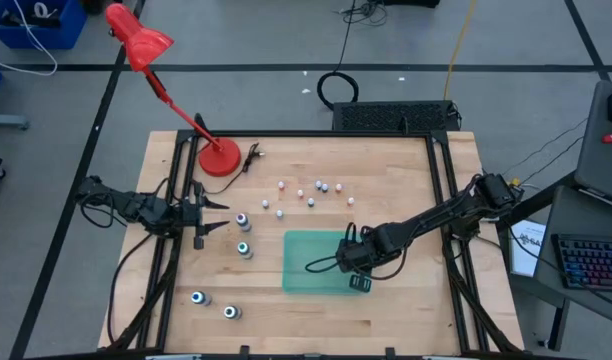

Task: Pick & Place food coloring
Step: Put the small red food coloring bottle into the green bin, then put the small orange food coloring bottle into the green bin

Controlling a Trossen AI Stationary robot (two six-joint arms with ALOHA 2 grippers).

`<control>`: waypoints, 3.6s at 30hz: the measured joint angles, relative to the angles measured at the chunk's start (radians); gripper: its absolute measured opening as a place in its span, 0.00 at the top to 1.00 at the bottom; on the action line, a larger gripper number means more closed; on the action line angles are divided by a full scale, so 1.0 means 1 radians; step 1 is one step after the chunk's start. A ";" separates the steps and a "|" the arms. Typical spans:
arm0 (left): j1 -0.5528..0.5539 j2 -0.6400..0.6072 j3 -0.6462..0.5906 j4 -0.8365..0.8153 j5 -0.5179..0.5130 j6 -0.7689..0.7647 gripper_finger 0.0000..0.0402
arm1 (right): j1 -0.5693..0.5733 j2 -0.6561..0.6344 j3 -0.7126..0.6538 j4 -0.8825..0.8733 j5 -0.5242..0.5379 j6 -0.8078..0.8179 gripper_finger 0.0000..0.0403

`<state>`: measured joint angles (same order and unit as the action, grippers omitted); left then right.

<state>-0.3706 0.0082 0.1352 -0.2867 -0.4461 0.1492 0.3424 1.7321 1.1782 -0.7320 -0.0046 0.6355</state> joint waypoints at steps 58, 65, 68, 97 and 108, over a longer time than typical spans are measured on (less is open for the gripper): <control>0.000 0.000 0.000 0.000 0.000 0.000 0.54 | -0.028 0.107 0.126 -0.057 -0.156 -0.074 0.76; 0.000 0.000 0.000 0.000 0.000 0.000 0.54 | -0.032 0.085 0.172 -0.168 -0.155 -0.031 0.78; 0.000 0.000 0.000 0.000 0.000 0.000 0.54 | -0.039 0.051 0.183 -0.210 -0.154 -0.010 0.78; 0.000 0.000 0.000 0.000 0.000 0.000 0.54 | -0.538 -0.049 0.182 -0.183 0.123 -0.674 0.51; 0.000 0.000 0.000 0.000 0.000 0.000 0.54 | -0.560 -0.048 0.045 -0.038 0.081 -0.701 0.50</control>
<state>-0.3710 0.0082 0.1356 -0.2867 -0.4461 0.1490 -0.2176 1.6836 1.2237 -0.7698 0.0761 -0.0650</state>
